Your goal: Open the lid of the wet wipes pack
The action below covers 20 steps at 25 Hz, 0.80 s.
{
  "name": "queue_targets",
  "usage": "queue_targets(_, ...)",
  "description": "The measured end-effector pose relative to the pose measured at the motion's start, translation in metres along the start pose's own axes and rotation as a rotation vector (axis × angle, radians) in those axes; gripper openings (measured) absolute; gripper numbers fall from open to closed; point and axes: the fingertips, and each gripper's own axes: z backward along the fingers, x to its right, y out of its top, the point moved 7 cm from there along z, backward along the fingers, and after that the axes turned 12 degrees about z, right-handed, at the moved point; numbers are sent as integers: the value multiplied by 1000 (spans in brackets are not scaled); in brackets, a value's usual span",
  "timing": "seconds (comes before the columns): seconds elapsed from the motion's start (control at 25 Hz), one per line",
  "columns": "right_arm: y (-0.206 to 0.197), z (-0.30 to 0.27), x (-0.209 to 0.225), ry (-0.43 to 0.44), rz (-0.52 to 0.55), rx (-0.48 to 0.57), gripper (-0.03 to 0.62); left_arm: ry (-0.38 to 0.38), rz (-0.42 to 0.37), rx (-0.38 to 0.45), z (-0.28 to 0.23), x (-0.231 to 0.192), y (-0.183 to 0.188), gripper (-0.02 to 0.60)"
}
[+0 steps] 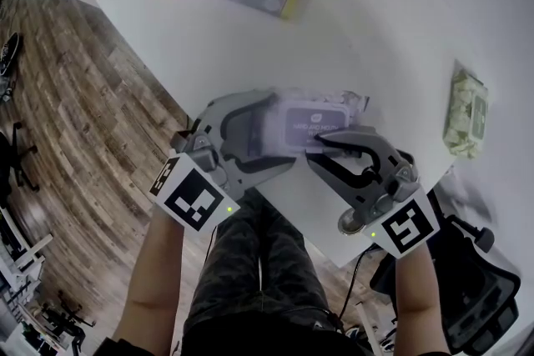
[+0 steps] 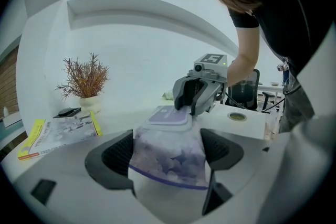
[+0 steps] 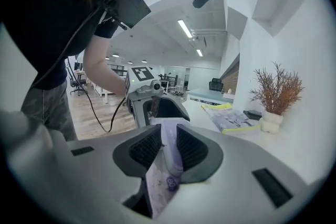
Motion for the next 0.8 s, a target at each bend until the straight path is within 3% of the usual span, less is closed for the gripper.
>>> queue_targets(0.24, -1, 3, 5, -19, -91, 83, 103, -4, -3, -8, -1, -1, 0, 408)
queue_targets(0.6, 3, 4, 4, -25, -73, 69, 104, 19, -40, -8, 4, 1, 1, 410)
queue_targets(0.8, 5, 5, 4, -43, -87, 71, 103, 19, -16, 26, 20, 3, 3, 408)
